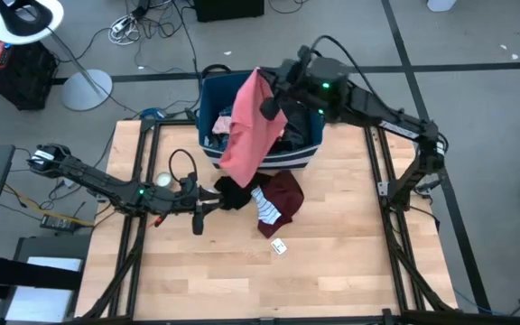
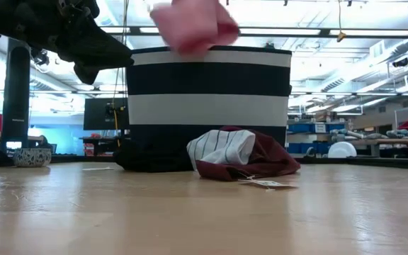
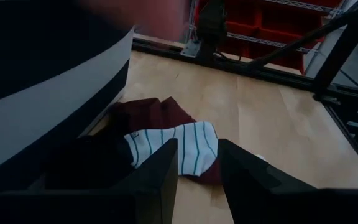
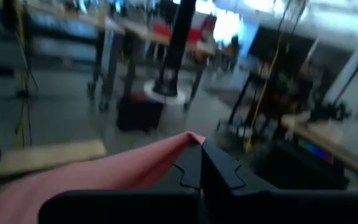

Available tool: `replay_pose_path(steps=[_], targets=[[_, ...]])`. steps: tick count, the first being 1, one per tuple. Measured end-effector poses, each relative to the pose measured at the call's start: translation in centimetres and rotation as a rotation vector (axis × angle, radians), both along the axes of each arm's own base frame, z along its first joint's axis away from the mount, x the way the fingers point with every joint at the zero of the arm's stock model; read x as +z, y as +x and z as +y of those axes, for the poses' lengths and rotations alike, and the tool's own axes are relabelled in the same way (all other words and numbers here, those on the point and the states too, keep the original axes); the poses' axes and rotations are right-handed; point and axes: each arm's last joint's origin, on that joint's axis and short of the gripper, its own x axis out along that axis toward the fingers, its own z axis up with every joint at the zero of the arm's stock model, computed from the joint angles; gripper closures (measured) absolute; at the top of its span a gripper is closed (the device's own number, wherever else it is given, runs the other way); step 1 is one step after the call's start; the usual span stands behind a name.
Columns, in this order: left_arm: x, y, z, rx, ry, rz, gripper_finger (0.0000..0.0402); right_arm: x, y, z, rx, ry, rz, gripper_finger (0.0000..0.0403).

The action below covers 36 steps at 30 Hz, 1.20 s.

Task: Sort clothes
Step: Put the pink underwear into the laundry organizer

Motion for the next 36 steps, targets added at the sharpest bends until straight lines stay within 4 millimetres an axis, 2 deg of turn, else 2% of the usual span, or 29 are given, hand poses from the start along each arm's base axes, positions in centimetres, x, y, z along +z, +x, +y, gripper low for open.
replay_pose_path(steps=[7,15,20,27,30,32,36], targets=[[-0.1,0.0,0.0,-0.001,0.004,0.012,0.0282,-6.1,2.6,-3.3,-0.086,0.204,0.237,0.0400],[-0.1,0.0,0.0,-0.003,0.004,0.015,0.0282,-15.4,5.2,-6.0,-0.030,0.581,0.566,0.0398],[-0.1,0.0,0.0,-0.003,0.003,0.015,0.0282,-20.1,6.3,-7.8,-0.092,0.756,0.647,0.0399],[-0.2,0.0,0.0,-0.003,0.003,0.016,0.0282,-26.0,6.6,-11.1,-0.211,1.092,0.638,0.0396],[-0.2,0.0,0.0,-0.003,0.004,0.017,0.0282,-27.7,6.7,-11.7,-0.185,1.124,0.687,0.0389],[-0.2,0.0,0.0,-0.011,0.002,0.018,0.0282,-28.2,6.8,-11.7,-0.178,1.111,0.707,0.0379],[-0.2,0.0,-0.1,-0.026,-0.004,0.019,0.0282,-27.1,6.7,-11.5,-0.153,1.067,0.697,0.0347]])
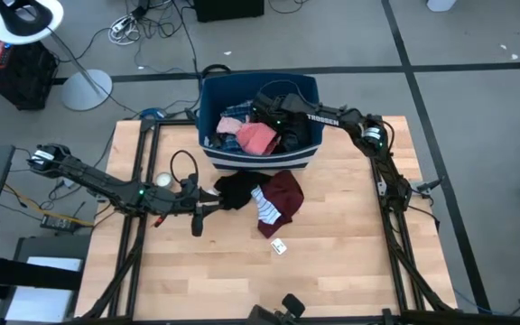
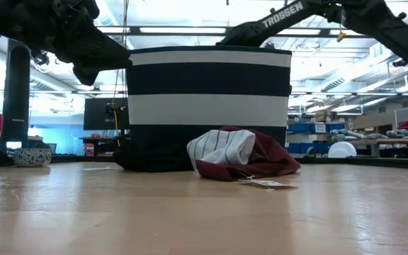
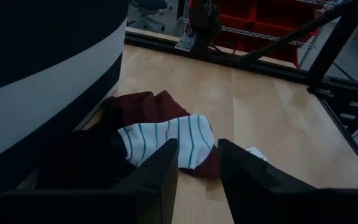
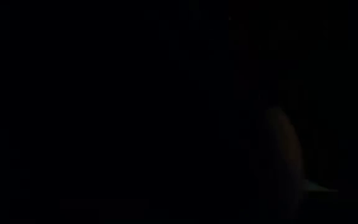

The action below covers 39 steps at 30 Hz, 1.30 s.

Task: Sort clothes
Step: Put the pink underwear into the laundry organizer, then put the black boxer into the laundry organizer

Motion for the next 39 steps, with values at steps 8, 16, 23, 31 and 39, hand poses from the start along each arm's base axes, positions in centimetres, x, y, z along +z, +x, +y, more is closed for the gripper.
replay_pose_path(steps=[8,16,23,31,39], targets=[[0.0,0.0,0.0,-0.002,-0.001,-0.001,0.0282,8.4,-3.1,1.1,0.010,-0.198,-0.114,0.0287],[0.1,0.0,0.0,-0.001,-0.007,-0.007,0.0282,16.7,-8.0,3.7,0.009,-0.402,-0.198,0.0269],[0.1,0.0,0.0,0.008,-0.042,-0.012,0.0282,19.7,-11.0,6.0,-0.007,-0.506,-0.152,0.0268],[-0.6,0.2,-0.1,0.025,-0.110,0.025,0.0282,22.6,-16.5,9.0,-0.030,-0.460,-0.107,0.0268],[-3.9,1.7,-0.3,0.095,-0.092,0.175,0.0282,25.3,-22.6,14.7,-0.034,-0.400,-0.200,0.0268]])
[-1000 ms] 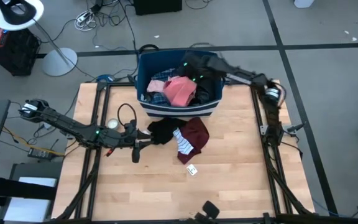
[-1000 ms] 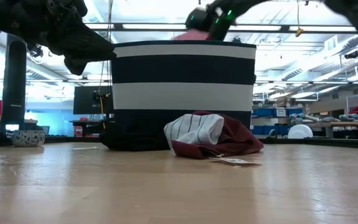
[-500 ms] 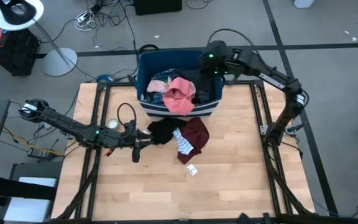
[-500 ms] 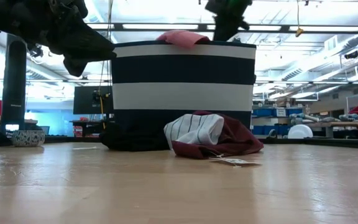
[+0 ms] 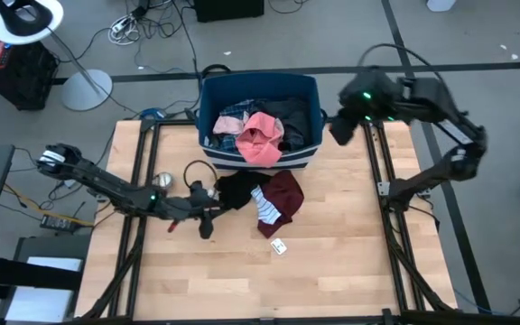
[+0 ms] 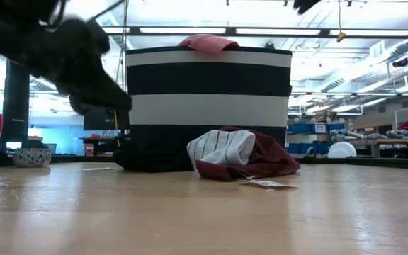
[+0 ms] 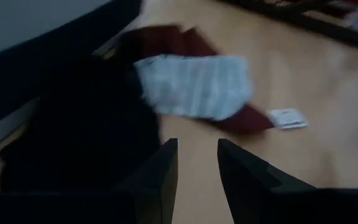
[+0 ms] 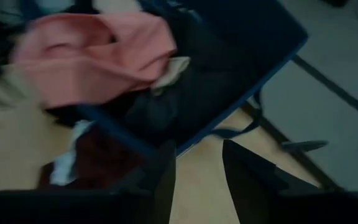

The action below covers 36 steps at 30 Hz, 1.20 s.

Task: Sort clothes
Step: Put the black boxer into the laundry organizer

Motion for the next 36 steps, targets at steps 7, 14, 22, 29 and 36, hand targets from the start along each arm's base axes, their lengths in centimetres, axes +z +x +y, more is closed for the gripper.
replay_pose_path(steps=[7,14,22,29,36], targets=[[-1.8,2.0,1.3,0.125,0.022,0.096,0.0282,-1.1,-3.8,4.6,0.077,0.062,-0.088,0.0268],[-3.2,4.8,2.9,0.148,0.070,0.205,0.0282,-6.5,-4.6,7.3,0.072,0.113,-0.101,0.0269],[-5.6,6.6,3.1,0.127,0.021,0.306,0.0302,-14.5,-3.3,9.9,0.077,0.195,-0.086,0.0269],[-4.1,7.1,2.8,0.086,-0.019,0.283,0.0394,-21.9,-2.8,11.6,0.039,0.202,-0.049,0.0269],[1.5,6.9,2.4,0.014,0.000,0.214,0.0400,-28.0,-2.5,12.9,0.051,0.128,-0.283,0.0269]])
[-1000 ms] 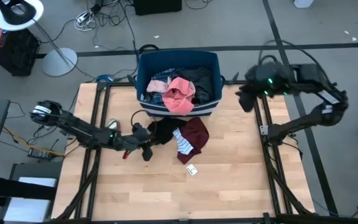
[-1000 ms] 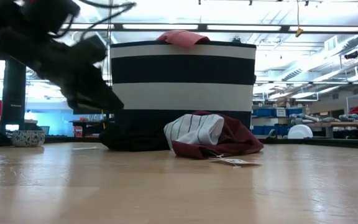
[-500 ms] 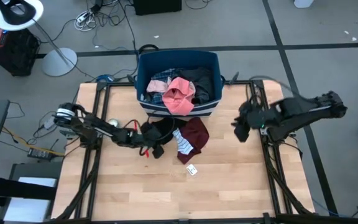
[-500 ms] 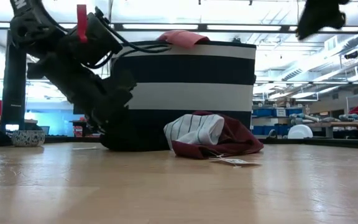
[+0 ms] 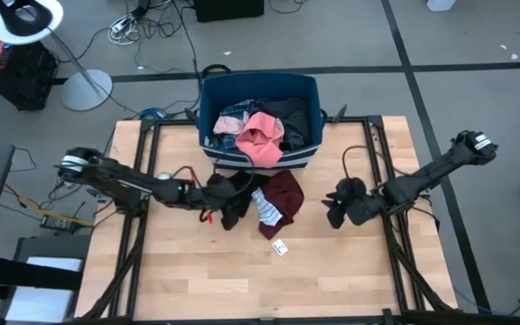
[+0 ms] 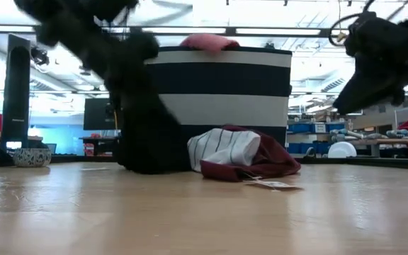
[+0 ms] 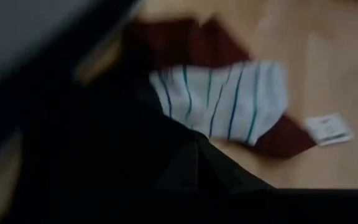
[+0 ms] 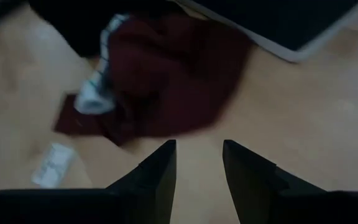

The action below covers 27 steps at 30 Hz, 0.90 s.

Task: Sort clothes
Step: Put the black boxer into the laundry organizer

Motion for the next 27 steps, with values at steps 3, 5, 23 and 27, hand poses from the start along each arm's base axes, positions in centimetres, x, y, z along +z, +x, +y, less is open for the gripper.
replay_pose_path(steps=[3,5,23,27], targets=[[3.3,-0.1,-0.4,-0.024,0.057,-0.037,0.0400,-1.6,0.1,0.5,0.048,0.002,-0.127,0.0269],[5.7,0.0,-0.6,-0.041,0.110,-0.065,0.0400,-2.6,0.0,0.5,0.083,-0.003,-0.180,0.0269],[21.5,2.7,5.5,0.211,0.678,-0.265,0.0401,-4.3,-0.3,0.3,0.096,0.003,-0.250,0.0269],[23.5,2.4,8.0,0.320,0.767,-0.263,0.0401,-4.3,-0.3,0.3,0.099,-0.004,-0.248,0.0269]])
